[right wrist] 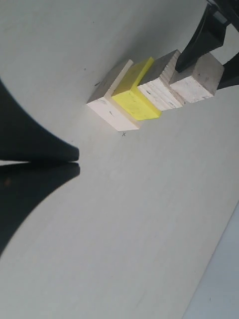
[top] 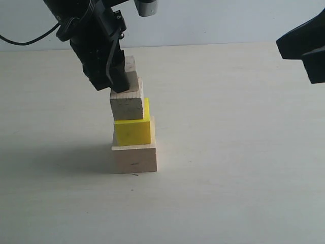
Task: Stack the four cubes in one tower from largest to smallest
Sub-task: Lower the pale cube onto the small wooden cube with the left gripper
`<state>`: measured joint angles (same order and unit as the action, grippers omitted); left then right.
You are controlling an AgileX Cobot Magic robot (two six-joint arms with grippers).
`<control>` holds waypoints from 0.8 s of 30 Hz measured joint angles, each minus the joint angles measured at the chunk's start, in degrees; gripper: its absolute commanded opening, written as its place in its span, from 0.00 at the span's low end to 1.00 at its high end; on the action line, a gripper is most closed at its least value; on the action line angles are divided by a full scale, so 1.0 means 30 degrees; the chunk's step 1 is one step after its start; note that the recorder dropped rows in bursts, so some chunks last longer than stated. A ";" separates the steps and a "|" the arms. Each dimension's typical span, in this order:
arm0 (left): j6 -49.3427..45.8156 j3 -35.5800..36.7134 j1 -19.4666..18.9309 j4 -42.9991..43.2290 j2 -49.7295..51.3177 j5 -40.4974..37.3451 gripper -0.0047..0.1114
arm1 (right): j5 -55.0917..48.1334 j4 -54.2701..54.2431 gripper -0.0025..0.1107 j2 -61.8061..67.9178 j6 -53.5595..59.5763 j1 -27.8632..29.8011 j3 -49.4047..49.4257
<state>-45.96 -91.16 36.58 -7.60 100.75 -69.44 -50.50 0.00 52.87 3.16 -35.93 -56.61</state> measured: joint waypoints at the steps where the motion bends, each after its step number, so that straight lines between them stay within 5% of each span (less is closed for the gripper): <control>1: 0.0000 0.0000 0.0000 0.0000 0.0000 0.0000 0.04 | 0.0000 0.0000 0.02 0.0000 0.0000 0.0000 0.0000; 12: 0.0000 0.0000 0.0000 -0.0039 0.0000 0.0000 0.05 | 0.0000 0.0000 0.02 0.0000 0.0000 0.0000 0.0000; 24: 0.0000 0.0128 0.0000 -0.0039 -0.0269 -0.0178 0.46 | 0.0000 0.0000 0.02 0.0000 0.0000 0.0000 0.0000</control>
<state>-45.96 -90.78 36.58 -7.72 99.94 -69.98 -50.50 0.00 52.87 3.16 -35.93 -56.61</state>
